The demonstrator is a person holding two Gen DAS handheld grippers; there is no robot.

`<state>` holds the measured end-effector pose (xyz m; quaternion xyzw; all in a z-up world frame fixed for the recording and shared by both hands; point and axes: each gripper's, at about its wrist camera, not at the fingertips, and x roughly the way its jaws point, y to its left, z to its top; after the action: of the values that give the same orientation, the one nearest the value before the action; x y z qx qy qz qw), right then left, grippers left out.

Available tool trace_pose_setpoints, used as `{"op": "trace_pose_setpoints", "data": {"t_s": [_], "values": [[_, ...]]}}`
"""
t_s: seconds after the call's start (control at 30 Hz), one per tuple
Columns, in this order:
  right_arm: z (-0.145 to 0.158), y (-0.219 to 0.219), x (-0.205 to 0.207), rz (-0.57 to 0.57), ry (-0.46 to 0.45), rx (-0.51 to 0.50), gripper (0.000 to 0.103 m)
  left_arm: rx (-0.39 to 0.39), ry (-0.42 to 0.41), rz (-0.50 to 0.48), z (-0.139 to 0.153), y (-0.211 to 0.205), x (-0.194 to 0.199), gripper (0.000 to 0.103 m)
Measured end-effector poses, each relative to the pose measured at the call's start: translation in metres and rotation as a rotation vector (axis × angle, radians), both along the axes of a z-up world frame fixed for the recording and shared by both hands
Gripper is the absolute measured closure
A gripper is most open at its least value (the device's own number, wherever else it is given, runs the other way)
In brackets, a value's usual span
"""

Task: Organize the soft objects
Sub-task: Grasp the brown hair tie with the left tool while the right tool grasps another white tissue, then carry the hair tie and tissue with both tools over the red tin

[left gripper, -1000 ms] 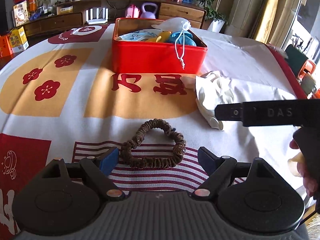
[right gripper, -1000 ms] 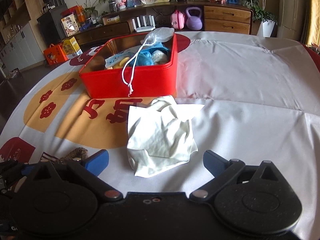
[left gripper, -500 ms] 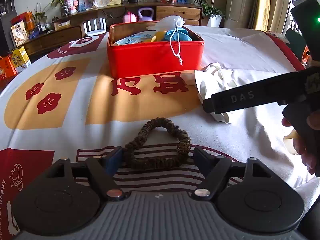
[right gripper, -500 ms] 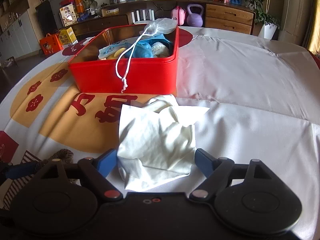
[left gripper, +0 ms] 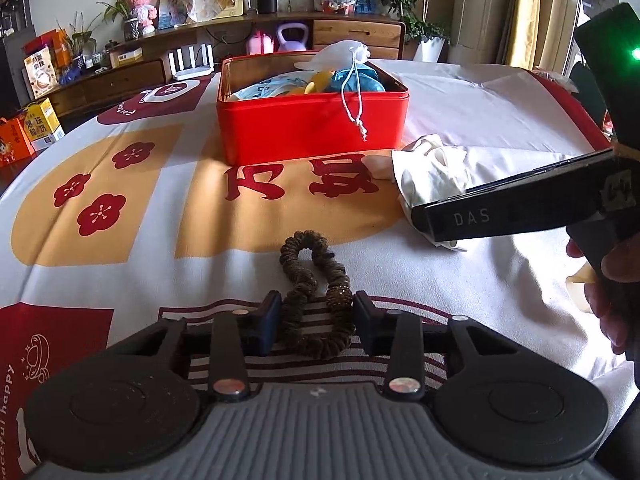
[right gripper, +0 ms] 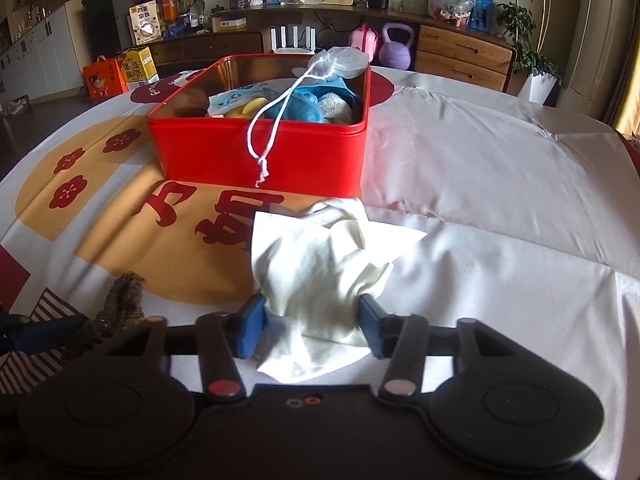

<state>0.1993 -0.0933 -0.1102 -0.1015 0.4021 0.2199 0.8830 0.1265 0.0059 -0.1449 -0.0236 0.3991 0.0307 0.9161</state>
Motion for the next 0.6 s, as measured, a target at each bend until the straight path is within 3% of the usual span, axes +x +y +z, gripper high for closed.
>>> {"op": "trace_pose_setpoints", "data": {"t_s": [0.07,0.2,0.4,0.6], "values": [[0.001,0.001,-0.001,0.003,-0.008,-0.005,0.073,-0.006,-0.001,-0.002,0.0,0.001,0.0,0.069],[0.001,-0.002,-0.004,-0.007,-0.013,0.004,0.084,-0.022,0.001,-0.003,0.001,0.003,0.0,0.074],[0.006,-0.013,-0.01,-0.034,-0.013,0.043,0.086,-0.055,0.006,0.012,0.002,0.01,0.002,0.081],[0.019,-0.022,-0.019,-0.035,-0.023,0.081,0.087,-0.093,0.002,0.033,0.006,0.017,0.002,0.082]]}}
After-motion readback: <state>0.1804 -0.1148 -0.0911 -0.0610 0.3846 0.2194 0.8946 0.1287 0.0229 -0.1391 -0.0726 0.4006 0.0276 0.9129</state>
